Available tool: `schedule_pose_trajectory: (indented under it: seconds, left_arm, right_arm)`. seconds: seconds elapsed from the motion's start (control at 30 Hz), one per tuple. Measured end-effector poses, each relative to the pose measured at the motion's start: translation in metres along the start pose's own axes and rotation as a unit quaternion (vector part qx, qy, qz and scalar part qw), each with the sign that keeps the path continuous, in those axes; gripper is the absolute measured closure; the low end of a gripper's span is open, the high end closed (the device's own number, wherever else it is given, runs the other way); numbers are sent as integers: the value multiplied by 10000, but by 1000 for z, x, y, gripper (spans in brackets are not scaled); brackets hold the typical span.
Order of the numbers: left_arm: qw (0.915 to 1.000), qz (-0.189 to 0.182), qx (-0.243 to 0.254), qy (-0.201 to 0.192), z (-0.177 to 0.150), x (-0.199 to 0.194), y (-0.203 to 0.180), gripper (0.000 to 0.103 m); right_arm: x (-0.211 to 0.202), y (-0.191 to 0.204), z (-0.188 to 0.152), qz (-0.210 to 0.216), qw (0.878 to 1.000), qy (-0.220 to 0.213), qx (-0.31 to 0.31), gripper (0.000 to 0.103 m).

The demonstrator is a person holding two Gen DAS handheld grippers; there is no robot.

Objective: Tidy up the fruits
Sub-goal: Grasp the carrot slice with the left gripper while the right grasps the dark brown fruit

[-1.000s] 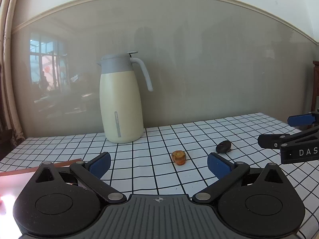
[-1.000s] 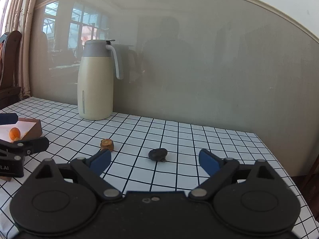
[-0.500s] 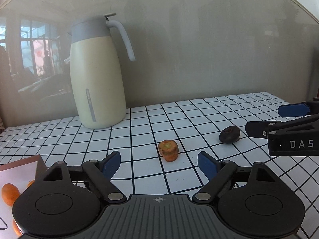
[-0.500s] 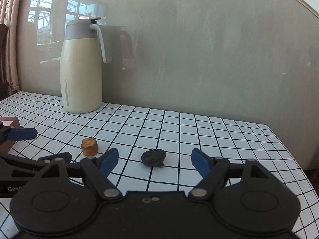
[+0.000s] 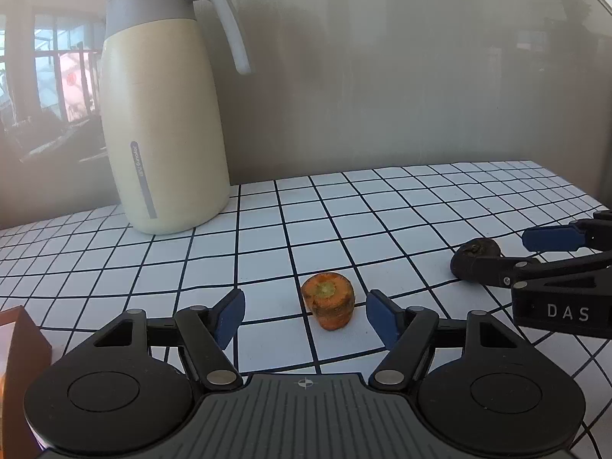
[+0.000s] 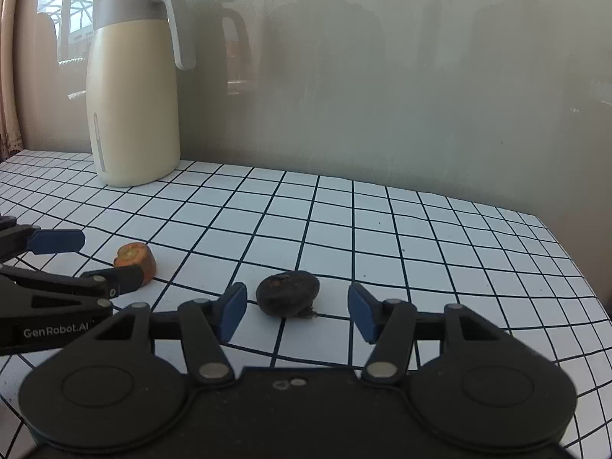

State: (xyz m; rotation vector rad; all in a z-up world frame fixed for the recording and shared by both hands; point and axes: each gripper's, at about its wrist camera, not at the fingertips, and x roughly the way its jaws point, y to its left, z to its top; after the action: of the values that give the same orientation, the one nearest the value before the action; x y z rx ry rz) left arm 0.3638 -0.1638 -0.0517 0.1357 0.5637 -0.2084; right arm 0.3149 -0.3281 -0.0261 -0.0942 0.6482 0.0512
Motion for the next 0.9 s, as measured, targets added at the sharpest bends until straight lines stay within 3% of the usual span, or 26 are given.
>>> schedule_pose_trajectory:
  seconds: [0.2, 0.43, 0.57, 0.9]
  left_arm:
    - [9997, -56, -172, 146, 4, 13, 2, 33]
    - [9997, -54, -153, 171, 5, 18, 0, 47]
    - [9999, -34, 14, 134, 5, 18, -5, 69]
    - [9999, -100, 0, 14, 4, 5, -5, 69]
  right_arm:
    - [11, 0, 0, 21, 10000, 82, 7, 59]
    - [22, 0, -1, 85, 9998, 190, 40, 67]
    - [24, 4, -2, 100, 9997, 205, -3, 71]
    - [12, -2, -2, 33, 9998, 152, 95, 71]
